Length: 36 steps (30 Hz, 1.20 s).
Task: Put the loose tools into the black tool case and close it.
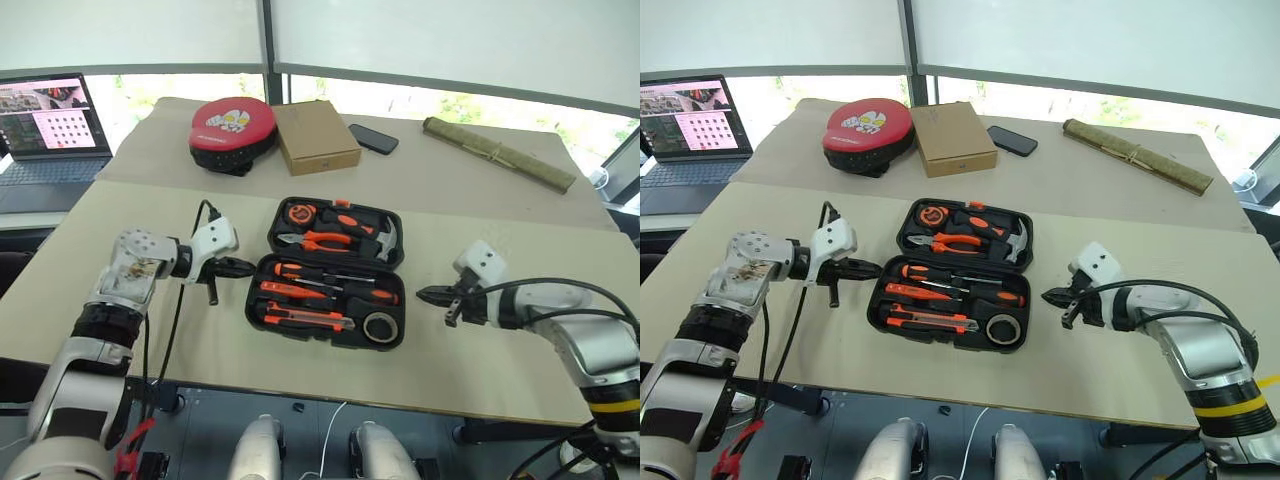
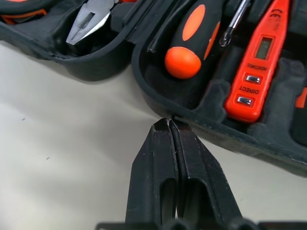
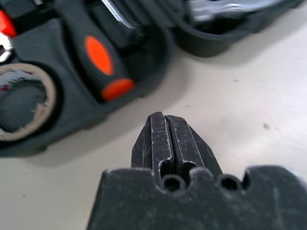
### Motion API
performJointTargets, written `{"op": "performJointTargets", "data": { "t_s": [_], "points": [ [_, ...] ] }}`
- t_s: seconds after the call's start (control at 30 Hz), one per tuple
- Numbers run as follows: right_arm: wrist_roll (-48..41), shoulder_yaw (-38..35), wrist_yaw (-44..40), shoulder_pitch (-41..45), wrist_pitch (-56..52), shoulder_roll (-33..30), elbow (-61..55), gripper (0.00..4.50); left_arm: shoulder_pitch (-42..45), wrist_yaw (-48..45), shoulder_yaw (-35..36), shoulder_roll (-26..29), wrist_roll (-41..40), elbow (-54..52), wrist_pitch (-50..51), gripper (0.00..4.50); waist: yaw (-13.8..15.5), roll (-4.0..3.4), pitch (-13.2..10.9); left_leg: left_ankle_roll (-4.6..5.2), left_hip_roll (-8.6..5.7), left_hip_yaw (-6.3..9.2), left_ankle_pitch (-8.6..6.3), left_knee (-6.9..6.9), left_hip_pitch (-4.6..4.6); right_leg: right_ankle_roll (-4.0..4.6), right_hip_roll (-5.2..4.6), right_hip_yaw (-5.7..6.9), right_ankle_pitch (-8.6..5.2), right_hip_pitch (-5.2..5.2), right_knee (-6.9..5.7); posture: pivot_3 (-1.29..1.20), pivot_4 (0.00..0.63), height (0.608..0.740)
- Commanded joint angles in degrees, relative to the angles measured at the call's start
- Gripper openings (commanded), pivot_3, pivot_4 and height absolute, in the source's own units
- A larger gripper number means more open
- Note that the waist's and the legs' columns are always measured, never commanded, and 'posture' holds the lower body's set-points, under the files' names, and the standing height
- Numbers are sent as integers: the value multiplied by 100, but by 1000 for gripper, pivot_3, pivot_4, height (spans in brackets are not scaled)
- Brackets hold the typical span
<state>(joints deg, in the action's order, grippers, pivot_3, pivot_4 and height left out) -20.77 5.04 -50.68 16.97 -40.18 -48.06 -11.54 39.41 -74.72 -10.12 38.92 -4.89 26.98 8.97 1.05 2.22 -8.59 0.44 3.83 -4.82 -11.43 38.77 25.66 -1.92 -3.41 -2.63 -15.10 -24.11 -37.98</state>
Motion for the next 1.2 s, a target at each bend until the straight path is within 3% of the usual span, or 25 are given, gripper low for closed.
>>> {"op": "performJointTargets", "data": {
  "t_s": [0.03,0.27,0.83,0.9,0.97,1.0,1.1,1.2],
  "points": [
    [-206,16,-392,-147,12,-149,-571,0,-256,-310,-60,-96,-339,-820,132,115,-1,0,0,0,0,0,0,1,4,0,-1,0,0,-3,1,0,150,740],
    [-358,-90,-553,-776,-16,-308,-1157,0,-1108,-641,-122,200,-621,-2153,712,115,-31,0,0,1,1,2,-2,-5,-2,0,0,2,0,-1,0,0,150,740],
    [-338,-889,-386,-2236,22,-584,-1925,0,-1897,-642,37,939,-668,-3316,1555,115,-31,0,0,0,3,3,-2,-4,-6,1,0,2,-1,1,0,0,150,740],
    [-380,-1198,-354,-2304,-108,-671,-1807,0,-1894,-698,136,1158,-670,-3248,1785,608,-36,0,0,0,3,4,-2,-3,-6,1,0,1,-1,1,0,0,150,740],
    [-524,-1606,-428,-2355,-261,-771,-1679,573,-1750,-617,266,1301,-681,-2977,1998,980,-38,-1,0,0,3,3,-2,-3,-8,2,0,0,-1,0,-1,0,150,740],
    [-608,-1805,-467,-2342,-347,-807,-1603,806,-1603,-548,341,1332,-722,-2767,2157,1538,-38,-1,0,0,3,3,-2,-4,-9,2,0,0,-1,0,-1,0,150,740],
    [-935,-2186,-506,-2133,-635,-857,-1358,1737,-1049,-276,507,1261,-874,-2174,2769,2502,-35,2,0,0,4,4,-2,-3,-13,2,2,2,-1,3,-2,0,150,740],
    [-1519,-2340,-374,-1385,-1327,-716,-920,2820,-188,-50,637,942,-1235,-1539,3989,3655,-38,7,-2,0,4,6,-1,2,-15,2,3,3,-1,6,-3,0,150,740]
  ]
}}
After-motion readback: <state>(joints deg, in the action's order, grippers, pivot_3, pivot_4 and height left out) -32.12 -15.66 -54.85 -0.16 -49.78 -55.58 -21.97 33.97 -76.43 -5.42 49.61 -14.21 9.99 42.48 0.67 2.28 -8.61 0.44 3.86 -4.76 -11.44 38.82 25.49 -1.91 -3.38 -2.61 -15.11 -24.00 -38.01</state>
